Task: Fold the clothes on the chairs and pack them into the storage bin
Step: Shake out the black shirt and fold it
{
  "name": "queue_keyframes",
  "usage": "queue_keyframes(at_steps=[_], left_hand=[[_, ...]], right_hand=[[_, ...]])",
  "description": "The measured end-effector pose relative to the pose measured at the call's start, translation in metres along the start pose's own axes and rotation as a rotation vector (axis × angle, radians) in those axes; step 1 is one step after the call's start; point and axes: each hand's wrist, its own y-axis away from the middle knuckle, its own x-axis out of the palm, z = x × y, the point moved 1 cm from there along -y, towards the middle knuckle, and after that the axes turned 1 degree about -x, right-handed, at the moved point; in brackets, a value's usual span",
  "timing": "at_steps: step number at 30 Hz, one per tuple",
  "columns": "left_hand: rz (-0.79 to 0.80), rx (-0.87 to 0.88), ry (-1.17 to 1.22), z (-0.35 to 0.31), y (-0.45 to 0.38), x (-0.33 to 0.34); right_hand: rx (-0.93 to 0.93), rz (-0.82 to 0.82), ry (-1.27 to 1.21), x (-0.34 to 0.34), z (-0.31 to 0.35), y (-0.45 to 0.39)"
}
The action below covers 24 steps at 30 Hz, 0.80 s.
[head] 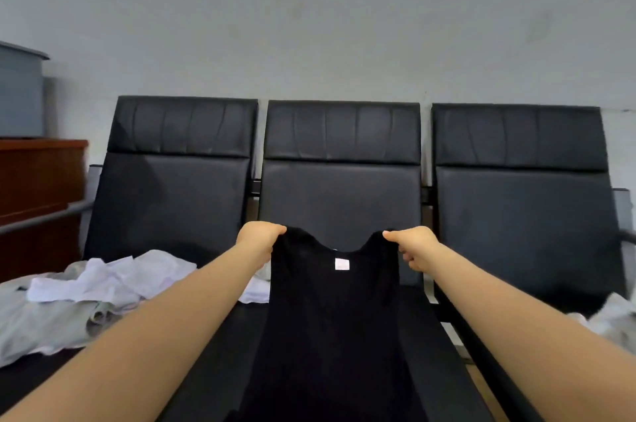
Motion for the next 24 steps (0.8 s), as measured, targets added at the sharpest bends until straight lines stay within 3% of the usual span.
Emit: queue_keyframes(at_steps=[2,5,9,12,17,20,22,24], left_hand=[[0.005,-0.065,0.035,0.007,-0.019,0.006],[0.033,-0.031,0.100,0.013,-0.045,0.020],[-0.060,0.051,0.133,0.019,-0.091,0.039],[-0.089,0.106,0.113,0.030,-0.130,0.049],[-0.108,0.022,0.001,0.069,-0.188,0.061],[-0.029,-0.074,-0.164,0.102,-0.200,0.065],[-0.041,-0.028,-0.271,0.118,-0.203,0.067],[-0.109,0.072,-0.363,0.122,-0.195,0.066]], right_hand=[[0.090,-0.008,-0.143,0.007,-0.005,-0.015],[0.126,0.002,-0.420,0.020,-0.004,-0.034],[0.033,-0.054,-0.294,0.041,-0.008,-0.079],[-0.033,-0.088,-0.336,0.060,-0.013,-0.114],[0.082,-0.030,-0.383,0.102,-0.055,-0.164],[0.223,0.077,-0.375,0.117,-0.092,-0.172],[0.257,0.133,-0.315,0.120,-0.113,-0.169],[0.153,0.082,-0.215,0.119,-0.125,-0.161]])
